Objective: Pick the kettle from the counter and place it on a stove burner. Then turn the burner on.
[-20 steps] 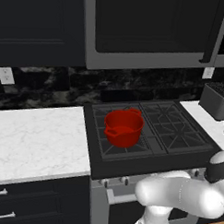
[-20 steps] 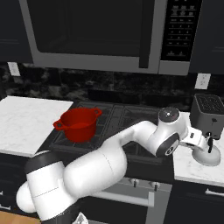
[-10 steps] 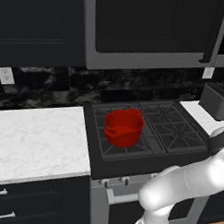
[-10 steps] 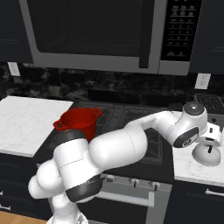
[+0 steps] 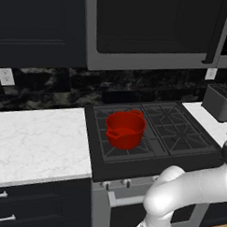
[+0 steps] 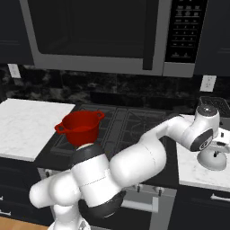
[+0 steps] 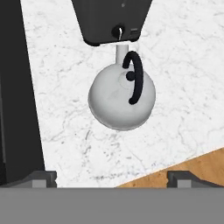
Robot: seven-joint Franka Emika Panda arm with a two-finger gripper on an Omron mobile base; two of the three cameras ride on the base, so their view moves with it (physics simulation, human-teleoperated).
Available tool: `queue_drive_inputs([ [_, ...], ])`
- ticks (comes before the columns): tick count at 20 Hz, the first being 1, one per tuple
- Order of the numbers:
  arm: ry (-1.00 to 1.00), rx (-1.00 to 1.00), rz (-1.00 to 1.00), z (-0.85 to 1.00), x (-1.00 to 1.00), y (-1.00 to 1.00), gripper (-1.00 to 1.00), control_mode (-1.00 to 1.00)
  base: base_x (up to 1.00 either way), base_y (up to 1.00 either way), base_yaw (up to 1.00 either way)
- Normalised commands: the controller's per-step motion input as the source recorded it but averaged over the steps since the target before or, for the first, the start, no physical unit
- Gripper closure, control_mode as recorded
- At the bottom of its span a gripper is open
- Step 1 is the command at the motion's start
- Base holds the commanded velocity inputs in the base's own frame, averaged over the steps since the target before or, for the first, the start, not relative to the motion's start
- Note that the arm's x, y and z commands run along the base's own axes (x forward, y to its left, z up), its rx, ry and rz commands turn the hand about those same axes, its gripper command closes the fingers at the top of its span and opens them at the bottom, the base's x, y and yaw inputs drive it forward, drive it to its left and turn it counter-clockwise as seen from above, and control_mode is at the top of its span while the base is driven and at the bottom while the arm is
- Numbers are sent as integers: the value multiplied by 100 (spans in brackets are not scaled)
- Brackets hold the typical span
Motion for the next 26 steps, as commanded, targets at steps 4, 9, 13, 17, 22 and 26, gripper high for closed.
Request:
queue_drive_inputs([
  [4, 9, 3, 0, -21, 5, -4, -100, -100, 0, 0, 0],
  [9, 3, 5, 0, -25, 9, -5, -100, -100, 0, 0, 0],
  [13, 0, 2, 0, -6, 23, -12, -100, -100, 0, 0, 0],
  [17, 0, 0, 0, -8, 27, -29, -100, -100, 0, 0, 0],
  [22, 0, 0, 0, -25, 34, -23, -100, -100, 0, 0, 0],
  [26, 0, 0, 0, -19, 39, -23, -100, -100, 0, 0, 0],
])
